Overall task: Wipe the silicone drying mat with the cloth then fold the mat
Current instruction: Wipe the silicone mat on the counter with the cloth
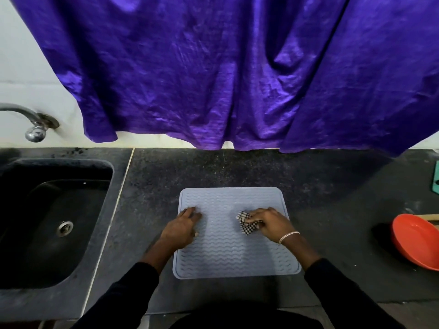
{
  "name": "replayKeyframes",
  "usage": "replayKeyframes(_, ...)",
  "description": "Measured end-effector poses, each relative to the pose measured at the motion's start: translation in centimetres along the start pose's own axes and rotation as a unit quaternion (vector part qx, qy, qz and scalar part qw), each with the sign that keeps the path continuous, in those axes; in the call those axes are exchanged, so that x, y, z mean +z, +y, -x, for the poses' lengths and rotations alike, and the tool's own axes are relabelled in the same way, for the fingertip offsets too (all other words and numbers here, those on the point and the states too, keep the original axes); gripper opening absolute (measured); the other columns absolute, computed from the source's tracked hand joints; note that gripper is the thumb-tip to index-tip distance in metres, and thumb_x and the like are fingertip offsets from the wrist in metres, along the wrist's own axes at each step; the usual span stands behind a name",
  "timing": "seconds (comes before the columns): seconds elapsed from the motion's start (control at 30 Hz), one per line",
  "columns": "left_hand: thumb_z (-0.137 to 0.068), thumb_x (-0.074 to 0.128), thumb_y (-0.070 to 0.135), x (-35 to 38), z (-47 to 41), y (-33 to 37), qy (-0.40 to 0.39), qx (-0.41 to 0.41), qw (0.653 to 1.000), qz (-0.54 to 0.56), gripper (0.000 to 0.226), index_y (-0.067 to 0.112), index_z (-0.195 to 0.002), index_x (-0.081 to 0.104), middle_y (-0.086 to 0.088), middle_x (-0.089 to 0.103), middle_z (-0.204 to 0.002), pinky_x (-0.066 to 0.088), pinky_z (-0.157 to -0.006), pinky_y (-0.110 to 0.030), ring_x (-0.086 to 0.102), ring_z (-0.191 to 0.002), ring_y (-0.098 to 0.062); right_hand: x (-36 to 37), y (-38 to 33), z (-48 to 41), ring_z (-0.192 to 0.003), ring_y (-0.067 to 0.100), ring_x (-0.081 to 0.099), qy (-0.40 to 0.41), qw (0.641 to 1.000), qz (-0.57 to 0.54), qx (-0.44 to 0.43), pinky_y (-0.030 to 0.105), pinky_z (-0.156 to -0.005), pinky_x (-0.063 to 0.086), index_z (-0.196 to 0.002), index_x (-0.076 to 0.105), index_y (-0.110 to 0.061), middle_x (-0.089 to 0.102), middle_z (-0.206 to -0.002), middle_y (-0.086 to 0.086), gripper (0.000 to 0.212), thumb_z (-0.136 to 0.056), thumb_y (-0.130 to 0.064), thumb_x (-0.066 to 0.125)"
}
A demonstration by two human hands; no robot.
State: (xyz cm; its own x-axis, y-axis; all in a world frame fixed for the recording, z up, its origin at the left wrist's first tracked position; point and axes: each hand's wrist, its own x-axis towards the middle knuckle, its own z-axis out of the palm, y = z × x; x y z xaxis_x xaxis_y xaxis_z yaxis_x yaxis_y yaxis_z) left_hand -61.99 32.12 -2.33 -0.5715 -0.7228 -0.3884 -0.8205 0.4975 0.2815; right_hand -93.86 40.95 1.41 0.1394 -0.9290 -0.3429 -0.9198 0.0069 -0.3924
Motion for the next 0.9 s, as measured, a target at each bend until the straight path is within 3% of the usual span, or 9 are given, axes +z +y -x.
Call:
replayKeyframes(0.17, -0.096, 0.061, 0.033, 0.1, 0.5, -0.9, 0.004, -0.01, 1.0, 0.003, 0.072, 0.025, -0.158, 0.026, -0.001, 0.007, -0.168, 0.034, -0.121, -0.039, 0.016, -0.155, -0.023, 2.7, -3.3, -1.1, -0.121, 0.019, 0.052, -0.013, 0.999, -0.003, -0.049, 0.025, -0.108, 0.038, -0.128, 0.064, -0.041, 0.054, -0.145, -0.014, 0.053, -0.088, -0.007, 0.056)
replayKeyframes(0.3, -0.094, 0.063, 0.033, 0.3, 1.1, -1.9, 0.001, -0.016, 1.0, 0.016, 0.074, 0.028, -0.158, 0.027, 0.003, 0.005, -0.169, 0.036, -0.119, -0.038, 0.017, -0.154, -0.021, 3.1, -1.4, 0.3, -0.129, 0.016, 0.046, -0.005, 0.999, 0.005, -0.039, 0.022, -0.113, 0.027, -0.132, 0.06, -0.042, 0.049, -0.148, -0.017, 0.054, -0.091, -0.007, 0.052)
replayKeyframes(0.53, -0.092, 0.064, 0.035, 0.4, 1.3, -2.2, 0.002, -0.013, 1.0, 0.027, 0.076, 0.03, -0.158, 0.027, 0.007, 0.005, -0.168, 0.037, -0.118, -0.037, 0.017, -0.154, -0.018, 0.3, 1.6, 1.4, -0.117, 0.017, 0.05, -0.024, 0.999, 0.037, 0.014, 0.03, -0.103, 0.046, -0.126, 0.062, -0.049, 0.051, -0.144, -0.022, 0.054, -0.087, -0.012, 0.058)
replayKeyframes(0.7, -0.089, 0.064, 0.025, 0.3, 1.4, -2.2, 0.004, -0.006, 0.999, 0.031, 0.077, 0.03, -0.157, 0.03, 0.005, 0.007, -0.168, 0.038, -0.117, -0.037, 0.02, -0.153, -0.018, 0.6, -1.9, -0.7, -0.121, 0.015, 0.051, -0.013, 0.999, -0.006, -0.032, 0.028, -0.11, 0.038, -0.127, 0.063, -0.045, 0.053, -0.144, -0.019, 0.053, -0.086, -0.012, 0.058)
replayKeyframes(0.9, -0.089, 0.065, 0.025, 0.1, 1.6, -2.3, -0.001, -0.001, 1.0, 0.022, 0.078, 0.031, -0.158, 0.027, 0.004, 0.005, -0.168, 0.039, -0.117, -0.037, 0.02, -0.153, -0.018, 3.5, -5.7, -1.9, -0.12, 0.016, 0.047, -0.017, 0.998, -0.002, -0.066, 0.015, -0.095, 0.033, -0.127, 0.065, -0.04, 0.054, -0.143, -0.017, 0.05, -0.086, -0.012, 0.058)
